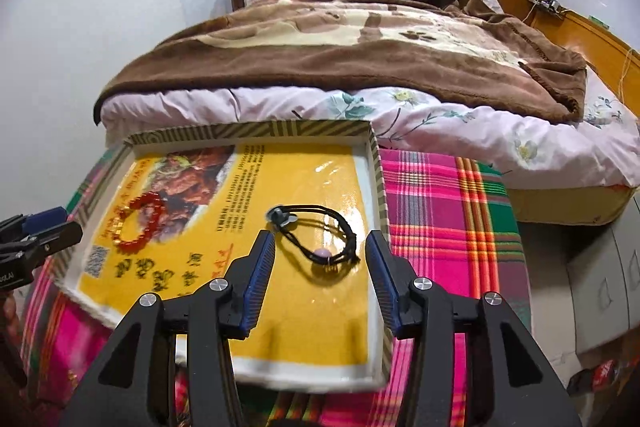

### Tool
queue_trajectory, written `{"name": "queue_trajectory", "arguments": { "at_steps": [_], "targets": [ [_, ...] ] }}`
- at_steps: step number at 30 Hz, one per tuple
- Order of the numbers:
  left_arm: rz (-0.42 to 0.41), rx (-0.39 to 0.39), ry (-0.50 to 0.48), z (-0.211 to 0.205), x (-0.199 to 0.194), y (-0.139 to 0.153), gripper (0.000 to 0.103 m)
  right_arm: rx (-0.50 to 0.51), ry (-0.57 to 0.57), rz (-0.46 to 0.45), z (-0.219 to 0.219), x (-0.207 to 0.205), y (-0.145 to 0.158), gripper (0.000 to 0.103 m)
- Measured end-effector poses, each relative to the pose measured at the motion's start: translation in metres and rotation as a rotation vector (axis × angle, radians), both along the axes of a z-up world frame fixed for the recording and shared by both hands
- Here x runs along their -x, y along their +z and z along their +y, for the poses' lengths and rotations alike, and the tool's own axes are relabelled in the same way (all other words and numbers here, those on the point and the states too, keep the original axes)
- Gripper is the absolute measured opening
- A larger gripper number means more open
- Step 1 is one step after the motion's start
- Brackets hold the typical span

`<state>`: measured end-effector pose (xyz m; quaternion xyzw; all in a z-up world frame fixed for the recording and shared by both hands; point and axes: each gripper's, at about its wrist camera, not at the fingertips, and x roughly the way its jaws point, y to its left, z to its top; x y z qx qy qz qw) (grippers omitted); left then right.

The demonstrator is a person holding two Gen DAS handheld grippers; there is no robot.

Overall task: Organize jewelry
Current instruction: 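Lower the red bead bracelet into the yellow box and open the left tool, then move the right tool to the clear claw hair clip and grasp it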

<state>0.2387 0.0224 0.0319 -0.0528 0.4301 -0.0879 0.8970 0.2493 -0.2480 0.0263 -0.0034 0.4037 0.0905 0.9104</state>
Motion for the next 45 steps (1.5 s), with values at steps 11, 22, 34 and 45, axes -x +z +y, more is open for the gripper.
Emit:
{"name": "queue_trajectory", "arguments": {
  "at_steps": [11, 22, 34, 45],
  "targets": [
    [-0.087, 0.019, -0.011, -0.001, 0.063, 0.041, 0.069, -0.059, -0.005, -0.076, -0.012, 0.061, 0.038, 0.048],
    [-0.121, 0.060, 0.001, 0.018, 0.132, 0.044, 0.079, -0.138, 0.005, -0.033, -0.019, 0.135, 0.025, 0.050],
    [-0.068, 0.109, 0.036, 0.041, 0.184, 0.006, 0.082, -0.260, -0.009, 0.155, -0.010, 0.185, -0.033, 0.060],
    [-0.029, 0.134, 0.041, 0.048, 0.195, -0.012, 0.082, -0.255, -0.008, 0.240, 0.020, 0.192, -0.054, 0.062]
  ]
}}
